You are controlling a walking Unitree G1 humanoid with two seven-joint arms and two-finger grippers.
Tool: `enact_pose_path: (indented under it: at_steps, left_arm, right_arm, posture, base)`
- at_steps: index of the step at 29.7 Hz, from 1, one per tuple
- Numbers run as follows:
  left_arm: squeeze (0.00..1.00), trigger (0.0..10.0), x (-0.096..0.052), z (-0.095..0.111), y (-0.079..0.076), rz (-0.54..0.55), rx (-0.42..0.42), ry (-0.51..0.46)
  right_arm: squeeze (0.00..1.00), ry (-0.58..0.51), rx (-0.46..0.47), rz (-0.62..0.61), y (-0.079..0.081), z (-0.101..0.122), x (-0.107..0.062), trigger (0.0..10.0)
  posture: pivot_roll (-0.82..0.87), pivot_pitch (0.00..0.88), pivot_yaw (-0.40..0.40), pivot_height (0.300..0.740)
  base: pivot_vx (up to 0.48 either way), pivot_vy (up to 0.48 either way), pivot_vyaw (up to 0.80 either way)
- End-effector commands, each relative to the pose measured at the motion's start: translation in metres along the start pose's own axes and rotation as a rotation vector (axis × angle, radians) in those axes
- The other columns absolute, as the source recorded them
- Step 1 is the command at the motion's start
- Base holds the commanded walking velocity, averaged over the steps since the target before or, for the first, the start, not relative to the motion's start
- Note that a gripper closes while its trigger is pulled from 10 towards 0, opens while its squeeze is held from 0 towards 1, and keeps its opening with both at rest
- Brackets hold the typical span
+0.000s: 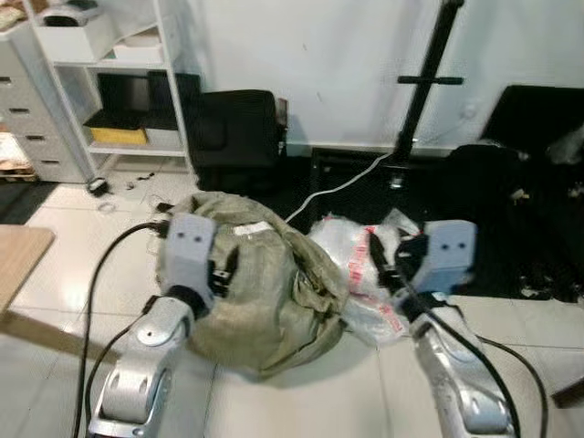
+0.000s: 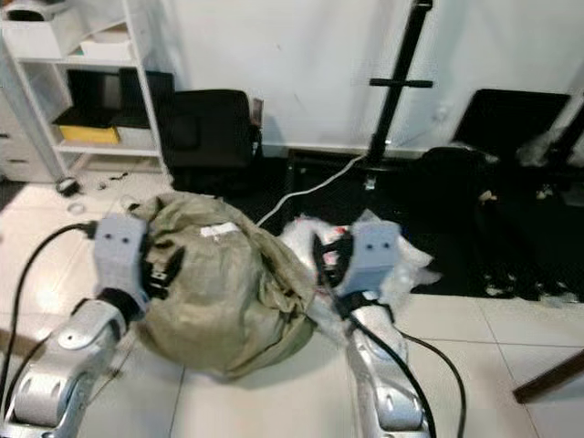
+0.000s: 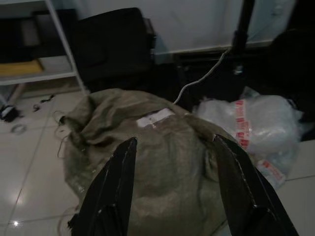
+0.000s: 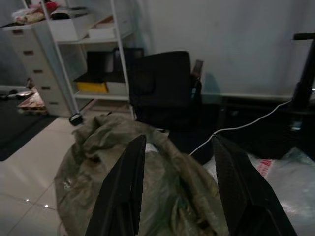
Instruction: Setting the table
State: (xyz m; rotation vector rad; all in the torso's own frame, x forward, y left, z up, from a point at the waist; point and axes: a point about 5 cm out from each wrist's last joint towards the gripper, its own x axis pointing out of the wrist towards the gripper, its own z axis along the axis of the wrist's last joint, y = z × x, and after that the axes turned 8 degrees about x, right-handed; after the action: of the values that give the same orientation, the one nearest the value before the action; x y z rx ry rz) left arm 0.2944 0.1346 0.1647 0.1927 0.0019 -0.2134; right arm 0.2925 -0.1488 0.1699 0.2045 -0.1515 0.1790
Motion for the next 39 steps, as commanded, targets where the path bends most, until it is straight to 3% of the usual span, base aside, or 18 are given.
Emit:
enact_pose_path:
  at_steps: [1,17,39]
  left_arm:
    - [0.0,10.0,0.001,-0.002,-0.002,-0.006,0.012,0.015]
    - [0.0,10.0,0.006,0.0,0.009,0.056,0.0,0.023]
    - [0.0,10.0,0.01,0.005,0.013,0.086,-0.024,0.003]
  right_arm:
    - [0.0,-0.007,0.014,0.006,0.0,0.001,-0.002,10.0]
    - [0.0,-0.018,0.049,0.063,0.004,0.005,0.001,10.0]
    - [0.0,-0.012,0.062,0.073,0.006,0.002,0.001,10.0]
  posture:
    - [-0.08,0.0,0.069,0.74]
    - [-0.08,0.0,0.065,0.74]
    - [-0.07,0.0,0.069,0.74]
  base:
    - [0.0,0.0,0.79]
    - [0.0,0.0,0.79]
    - [0.0,0.0,0.79]
